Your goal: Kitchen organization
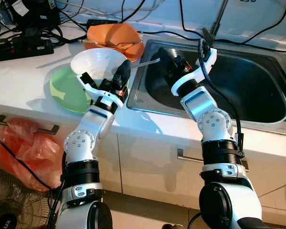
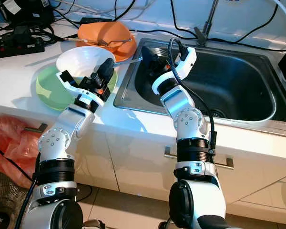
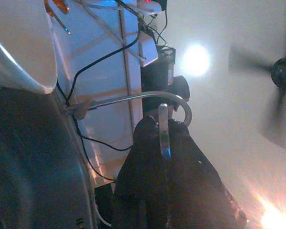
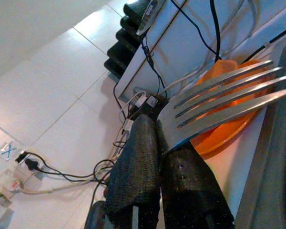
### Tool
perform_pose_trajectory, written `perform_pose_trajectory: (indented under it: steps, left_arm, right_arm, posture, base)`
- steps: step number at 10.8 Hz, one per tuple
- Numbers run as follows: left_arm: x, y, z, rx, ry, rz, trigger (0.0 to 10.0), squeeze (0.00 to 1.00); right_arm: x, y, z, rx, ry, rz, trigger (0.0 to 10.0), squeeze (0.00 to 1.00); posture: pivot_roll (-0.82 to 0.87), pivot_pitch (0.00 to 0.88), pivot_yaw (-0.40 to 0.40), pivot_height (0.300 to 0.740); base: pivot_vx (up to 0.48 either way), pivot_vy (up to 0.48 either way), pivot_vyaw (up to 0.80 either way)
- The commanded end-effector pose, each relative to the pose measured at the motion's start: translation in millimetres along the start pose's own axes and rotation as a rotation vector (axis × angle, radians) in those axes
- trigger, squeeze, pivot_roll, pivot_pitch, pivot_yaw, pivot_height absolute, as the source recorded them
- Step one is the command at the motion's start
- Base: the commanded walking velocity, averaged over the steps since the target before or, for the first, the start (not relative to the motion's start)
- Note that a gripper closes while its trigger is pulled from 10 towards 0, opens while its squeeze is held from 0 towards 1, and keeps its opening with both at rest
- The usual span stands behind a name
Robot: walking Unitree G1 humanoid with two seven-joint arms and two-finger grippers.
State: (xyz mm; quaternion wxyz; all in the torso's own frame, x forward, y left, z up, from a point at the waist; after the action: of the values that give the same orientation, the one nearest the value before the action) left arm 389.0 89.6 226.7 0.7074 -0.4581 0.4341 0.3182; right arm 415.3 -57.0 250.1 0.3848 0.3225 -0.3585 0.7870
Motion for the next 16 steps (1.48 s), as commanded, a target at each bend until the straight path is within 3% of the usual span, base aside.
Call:
perform_pose_trajectory:
  steps: [1,2,3,6,10,11,12,13,14,16]
  left_arm:
    - [-1.0,-4.0,-7.1,0.015,0.001,0.001,0.0,0.00]
    - [-3.0,-4.3,-9.5,0.030,-0.009,-0.008,0.0,0.46]
    - [-4.9,-3.9,-14.2,0.058,-0.025,-0.018,10.0,1.00]
    - [-8.8,-1.6,-26.8,0.127,-0.039,-0.045,10.0,1.00]
    - [-10.3,0.7,-36.4,0.185,-0.110,-0.047,10.0,1.00]
    - [-8.9,3.2,-40.1,0.214,-0.190,-0.034,10.0,1.00]
    - [-8.0,7.3,-44.2,0.250,-0.259,-0.029,10.0,1.00]
    - [-7.9,8.5,-44.9,0.259,-0.275,-0.028,10.0,1.00]
    - [-7.3,10.9,-47.1,0.289,-0.356,-0.029,10.0,1.00]
    - [-11.0,11.1,-49.2,0.323,-0.596,-0.058,10.0,1.00]
  right_arm:
    - [-1.0,0.0,4.4,-0.013,0.014,-0.010,0.0,0.00]
    - [-1.5,-0.1,5.2,-0.016,0.015,-0.012,0.0,0.00]
    - [-2.1,-0.2,6.6,-0.020,0.017,-0.015,0.0,0.00]
    - [-4.8,-0.3,12.7,-0.044,0.020,-0.033,0.0,0.00]
    - [-15.4,2.1,40.9,-0.133,0.050,-0.088,0.0,0.00]
    - [-23.5,5.7,57.4,-0.191,0.102,-0.146,0.0,0.00]
    - [-19.9,7.2,77.5,-0.248,0.246,-0.180,0.0,0.00]
    - [-17.2,6.9,81.8,-0.258,0.284,-0.181,0.0,0.00]
    - [-21.0,7.9,87.8,-0.247,0.367,-0.222,0.0,0.00]
    - [-57.6,16.3,84.0,-0.127,0.499,-0.345,0.0,0.00]
  posture:
    - [0.08,0.091,-0.042,0.740]
    - [0.08,0.091,-0.042,0.740]
    - [0.08,0.090,-0.042,0.740]
    - [0.08,0.088,-0.041,0.740]
    - [0.08,0.089,-0.039,0.740]
    - [0.08,0.090,-0.040,0.740]
    - [0.09,0.088,-0.039,0.740]
    - [0.08,0.087,-0.038,0.740]
    - [0.09,0.087,-0.038,0.740]
    - [0.09,0.084,-0.042,0.740]
  base:
    - [0.000,0.000,0.00]
    - [0.000,0.000,0.00]
    - [0.000,0.000,0.00]
    - [0.000,0.000,0.00]
    - [0.000,0.000,0.00]
    - [0.000,0.000,0.00]
    - [0.000,0.000,0.00]
    - [0.000,0.000,0.00]
    - [0.000,0.000,0.00]
    - [0.000,0.000,0.00]
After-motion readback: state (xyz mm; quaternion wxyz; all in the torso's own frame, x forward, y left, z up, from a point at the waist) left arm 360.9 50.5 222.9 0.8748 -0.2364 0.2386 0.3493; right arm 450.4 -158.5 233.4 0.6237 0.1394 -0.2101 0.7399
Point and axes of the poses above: a point about 5 cm out from each wrist's last joint towards the gripper, its own y axis pointing back from the gripper into the wrist, its own z axis along the axis of the wrist's last joint, x = y × z, the point moved 5 cm from there along -y, pointing out of the wrist towards the gripper, and after that the axes turned 2 degrees about -y, right-handed, at the moved point
